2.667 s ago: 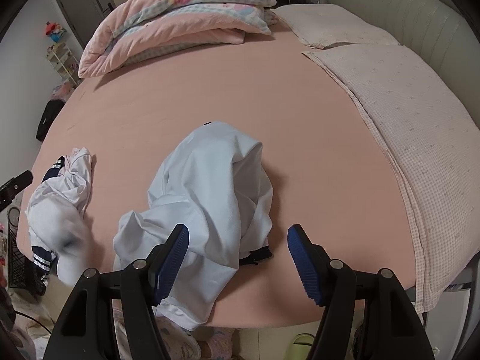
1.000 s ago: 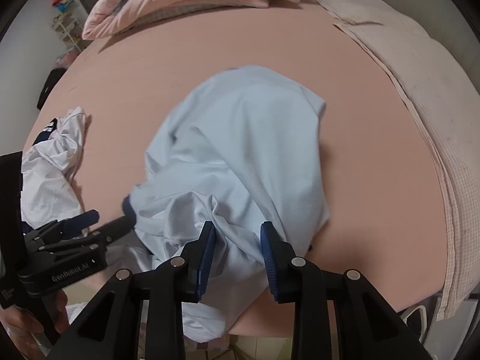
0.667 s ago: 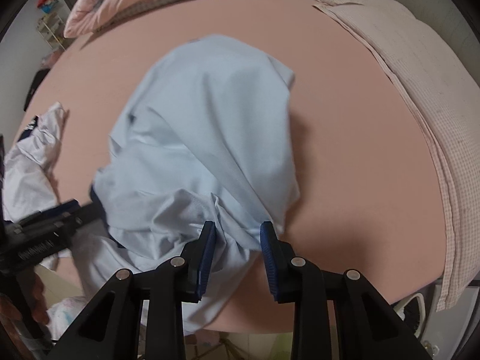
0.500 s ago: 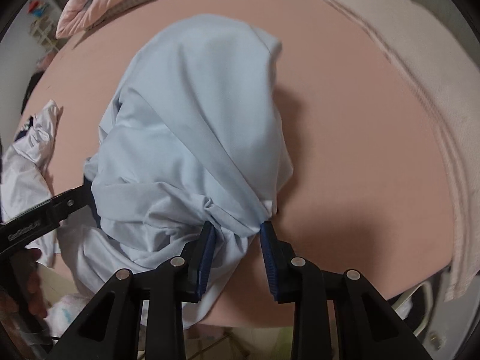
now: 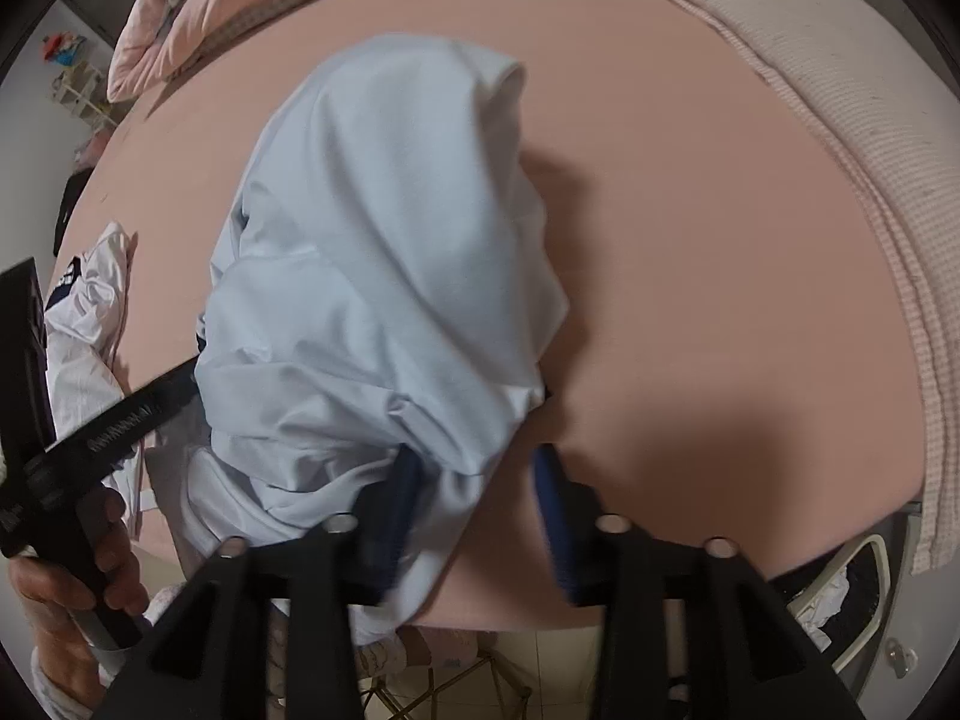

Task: Fold clothes

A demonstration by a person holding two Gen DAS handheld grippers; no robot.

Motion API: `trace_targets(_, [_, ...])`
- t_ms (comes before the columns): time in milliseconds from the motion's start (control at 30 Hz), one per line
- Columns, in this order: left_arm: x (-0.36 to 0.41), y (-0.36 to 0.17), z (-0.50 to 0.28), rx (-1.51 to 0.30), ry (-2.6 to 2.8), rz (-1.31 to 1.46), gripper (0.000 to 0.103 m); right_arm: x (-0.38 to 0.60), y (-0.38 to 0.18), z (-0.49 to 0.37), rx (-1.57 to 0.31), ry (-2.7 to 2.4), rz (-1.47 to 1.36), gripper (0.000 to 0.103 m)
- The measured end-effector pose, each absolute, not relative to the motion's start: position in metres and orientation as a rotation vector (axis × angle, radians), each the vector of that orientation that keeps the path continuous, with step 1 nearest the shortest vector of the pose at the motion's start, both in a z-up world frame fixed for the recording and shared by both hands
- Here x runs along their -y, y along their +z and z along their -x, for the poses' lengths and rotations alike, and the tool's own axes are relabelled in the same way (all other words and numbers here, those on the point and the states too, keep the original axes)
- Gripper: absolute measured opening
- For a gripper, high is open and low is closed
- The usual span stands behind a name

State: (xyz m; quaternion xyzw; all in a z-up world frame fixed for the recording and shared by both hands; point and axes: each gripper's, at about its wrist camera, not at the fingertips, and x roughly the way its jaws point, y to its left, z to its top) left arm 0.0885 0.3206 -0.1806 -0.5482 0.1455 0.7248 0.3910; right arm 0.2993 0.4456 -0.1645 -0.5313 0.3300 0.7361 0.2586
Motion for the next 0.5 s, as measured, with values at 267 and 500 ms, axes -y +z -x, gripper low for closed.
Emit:
trace_targets(267, [-0.315, -0.172, -0.081, -0.404, 1.883, 1.324, 0.012, -0.449, -0.147, -0.319, -0.941, 2.005, 1.364, 0.062])
trace_targets(500, [-0.300, -0.174, -0.065, -0.342, 1.930, 1.355, 0.011, -0.456, -0.121, -0.305, -0.782, 2.039, 1.362, 0.062])
